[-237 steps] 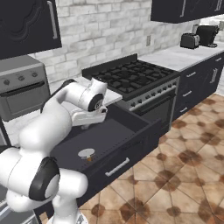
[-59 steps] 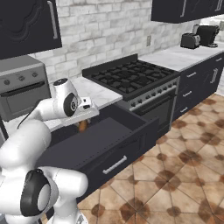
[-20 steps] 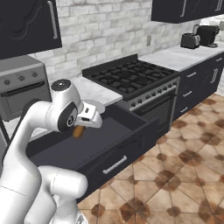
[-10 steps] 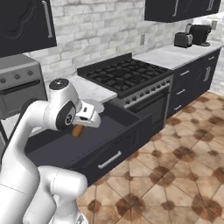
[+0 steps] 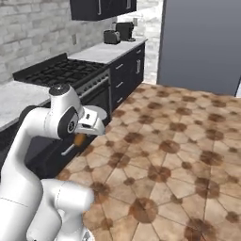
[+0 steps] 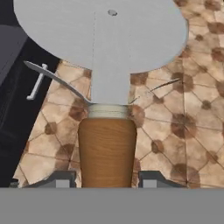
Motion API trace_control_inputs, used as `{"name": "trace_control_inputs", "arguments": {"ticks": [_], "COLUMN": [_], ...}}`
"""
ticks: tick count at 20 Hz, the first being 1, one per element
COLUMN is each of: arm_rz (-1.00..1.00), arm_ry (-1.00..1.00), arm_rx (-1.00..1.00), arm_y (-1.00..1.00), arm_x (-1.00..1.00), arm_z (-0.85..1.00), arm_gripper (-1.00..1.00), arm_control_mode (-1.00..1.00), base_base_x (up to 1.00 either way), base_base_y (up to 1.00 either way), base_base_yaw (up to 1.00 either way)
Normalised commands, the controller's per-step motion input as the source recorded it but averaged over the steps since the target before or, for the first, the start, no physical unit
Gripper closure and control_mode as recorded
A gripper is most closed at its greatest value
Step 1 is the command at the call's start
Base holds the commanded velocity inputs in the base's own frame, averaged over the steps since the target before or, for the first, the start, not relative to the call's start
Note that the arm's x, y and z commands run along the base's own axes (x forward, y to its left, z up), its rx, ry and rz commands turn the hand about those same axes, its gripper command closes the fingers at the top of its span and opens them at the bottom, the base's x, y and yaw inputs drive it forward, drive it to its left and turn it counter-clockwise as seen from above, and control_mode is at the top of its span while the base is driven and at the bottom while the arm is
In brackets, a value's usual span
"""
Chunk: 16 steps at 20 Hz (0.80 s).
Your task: Take the pizza cutter from the drawer on the right and place it on the dining counter for cutting.
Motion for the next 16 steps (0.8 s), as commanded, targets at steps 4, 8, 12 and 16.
{"name": "trace_control_inputs", "arguments": {"ticks": [4,8,12,16], "arm_rz": [0.0,0.0,0.0,0.0], "arm_ry": [0.0,0.0,0.0,0.0], "arm_rx": [0.0,0.0,0.0,0.0], "arm_y": [0.0,0.0,0.0,0.0], "arm_x": [0.0,0.0,0.0,0.0], "arm_z": [0.0,0.0,0.0,0.0], "arm_gripper": [1.0,1.0,1.0,1.0], "arm_control_mode": [1.0,1.0,1.0,1.0], "base_base_x": [-0.53,-0.39,-0.29,-0.21], "base_base_y": [0.0,0.0,-0.06,-0.37], "base_base_yaw": [-0.81,-0.82,-0.76,-0.65]}}
